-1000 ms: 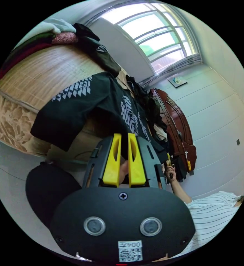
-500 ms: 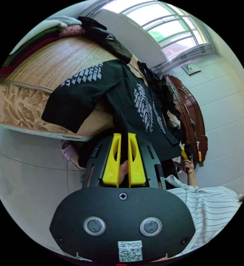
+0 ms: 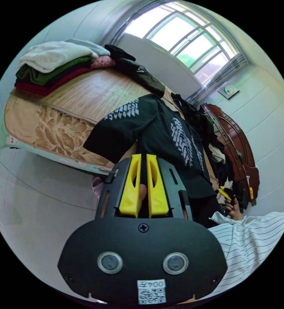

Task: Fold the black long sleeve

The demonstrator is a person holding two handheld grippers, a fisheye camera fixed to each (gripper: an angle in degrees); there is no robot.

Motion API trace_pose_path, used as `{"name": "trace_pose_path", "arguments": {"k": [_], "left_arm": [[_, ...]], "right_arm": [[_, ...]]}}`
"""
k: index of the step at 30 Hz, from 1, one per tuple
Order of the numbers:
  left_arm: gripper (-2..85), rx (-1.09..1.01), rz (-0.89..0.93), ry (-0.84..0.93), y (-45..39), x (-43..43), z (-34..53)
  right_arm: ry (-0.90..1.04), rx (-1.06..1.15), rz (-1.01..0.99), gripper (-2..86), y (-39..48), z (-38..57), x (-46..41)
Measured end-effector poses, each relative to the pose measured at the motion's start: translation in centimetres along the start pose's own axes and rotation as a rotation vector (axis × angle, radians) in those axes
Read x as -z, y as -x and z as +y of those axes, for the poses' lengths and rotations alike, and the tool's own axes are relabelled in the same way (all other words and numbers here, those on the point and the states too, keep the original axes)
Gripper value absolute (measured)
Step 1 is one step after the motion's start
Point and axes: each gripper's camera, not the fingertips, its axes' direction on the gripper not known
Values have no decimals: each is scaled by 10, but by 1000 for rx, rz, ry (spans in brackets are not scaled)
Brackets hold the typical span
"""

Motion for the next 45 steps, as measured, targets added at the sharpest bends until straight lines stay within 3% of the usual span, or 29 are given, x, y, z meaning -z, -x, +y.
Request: {"name": "trace_pose_path", "arguments": {"k": [4,7,10,14,19,27,32,36,38,40,45], "left_arm": [[26,-67,119,1,-42,-35,6],[20,-137,191,57,-82,-80,16],[12,-262,124,193,-118,-117,17],[5,-259,65,193,-130,-127,16],[2,-214,24,218,-133,-142,25],[2,-232,-30,307,-155,-173,24],[2,-268,-66,346,-170,-188,23],[2,-270,-73,369,-175,-197,19],[2,-262,-68,375,-175,-200,17],[2,-256,-69,377,-176,-202,14],[1,-258,-86,393,-182,-210,9]], "right_arm": [[-74,-409,-360,141,-68,-6,-26],[-44,-528,-488,105,-91,-7,-47],[13,-494,-528,36,-86,-25,-52],[-53,-331,-478,26,-46,-70,-15],[-275,-155,-464,23,12,-171,86],[-595,-199,-347,34,55,-304,201],[-475,-274,-214,46,40,-341,161],[-326,-297,12,37,26,-316,87],[-198,-182,243,18,49,-307,50],[-48,138,604,6,110,-291,-10],[88,695,1018,12,205,-251,-121]]}}
